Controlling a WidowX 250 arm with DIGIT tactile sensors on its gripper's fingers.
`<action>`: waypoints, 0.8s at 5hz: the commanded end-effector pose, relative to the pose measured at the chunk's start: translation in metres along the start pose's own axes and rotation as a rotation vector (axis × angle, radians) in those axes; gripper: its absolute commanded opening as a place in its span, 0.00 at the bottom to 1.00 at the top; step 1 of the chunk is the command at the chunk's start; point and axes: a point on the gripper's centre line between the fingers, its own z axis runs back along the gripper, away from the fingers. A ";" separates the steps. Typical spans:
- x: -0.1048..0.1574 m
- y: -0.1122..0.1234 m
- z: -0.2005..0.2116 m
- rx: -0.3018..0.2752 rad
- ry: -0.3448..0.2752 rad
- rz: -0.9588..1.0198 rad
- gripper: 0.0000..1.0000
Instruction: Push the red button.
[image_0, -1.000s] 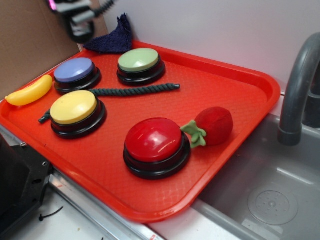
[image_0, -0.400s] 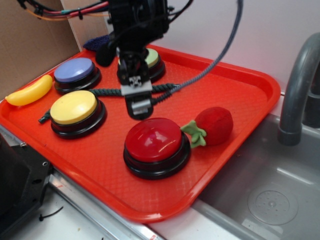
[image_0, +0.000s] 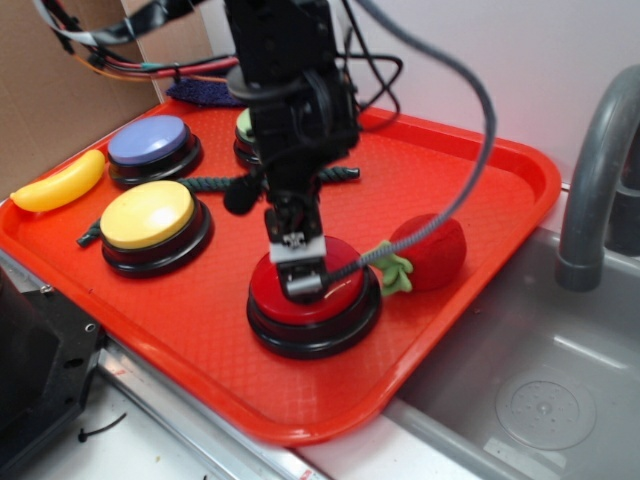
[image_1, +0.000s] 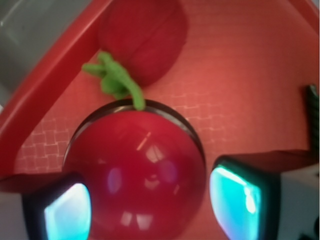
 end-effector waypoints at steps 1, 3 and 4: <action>0.012 -0.010 -0.004 0.006 -0.049 -0.070 1.00; 0.010 -0.003 0.012 0.008 -0.055 -0.135 1.00; 0.009 0.007 0.033 -0.008 -0.044 -0.115 1.00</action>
